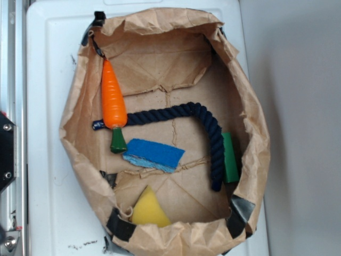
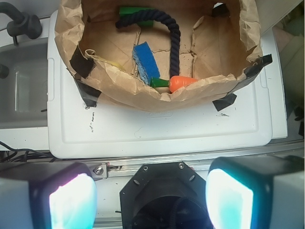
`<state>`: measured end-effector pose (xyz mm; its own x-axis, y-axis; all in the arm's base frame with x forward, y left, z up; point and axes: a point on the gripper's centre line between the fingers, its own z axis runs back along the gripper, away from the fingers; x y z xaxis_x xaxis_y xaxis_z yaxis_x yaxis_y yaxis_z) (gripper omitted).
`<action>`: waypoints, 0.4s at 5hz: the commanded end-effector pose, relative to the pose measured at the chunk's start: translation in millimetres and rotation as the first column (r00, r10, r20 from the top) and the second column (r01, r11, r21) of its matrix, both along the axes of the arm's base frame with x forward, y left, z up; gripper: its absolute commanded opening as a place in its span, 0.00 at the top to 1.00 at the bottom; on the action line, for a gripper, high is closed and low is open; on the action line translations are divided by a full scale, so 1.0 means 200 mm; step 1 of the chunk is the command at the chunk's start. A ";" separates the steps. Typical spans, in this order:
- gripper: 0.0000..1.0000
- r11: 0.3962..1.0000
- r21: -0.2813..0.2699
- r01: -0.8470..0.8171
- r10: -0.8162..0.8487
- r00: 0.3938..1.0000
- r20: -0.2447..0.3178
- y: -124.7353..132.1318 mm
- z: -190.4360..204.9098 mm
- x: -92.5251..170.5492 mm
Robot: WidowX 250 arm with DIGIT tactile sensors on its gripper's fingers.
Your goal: Grab the green sponge.
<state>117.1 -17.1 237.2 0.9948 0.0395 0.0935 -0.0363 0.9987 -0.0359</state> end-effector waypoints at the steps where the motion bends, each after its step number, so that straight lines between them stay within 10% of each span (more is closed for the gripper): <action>1: 0.00 1.000 0.000 0.000 0.000 1.000 0.000 0.00 0.00 0.00; 2: 0.00 0.999 0.018 -0.039 0.039 0.999 -0.005 -0.09 -0.04 0.25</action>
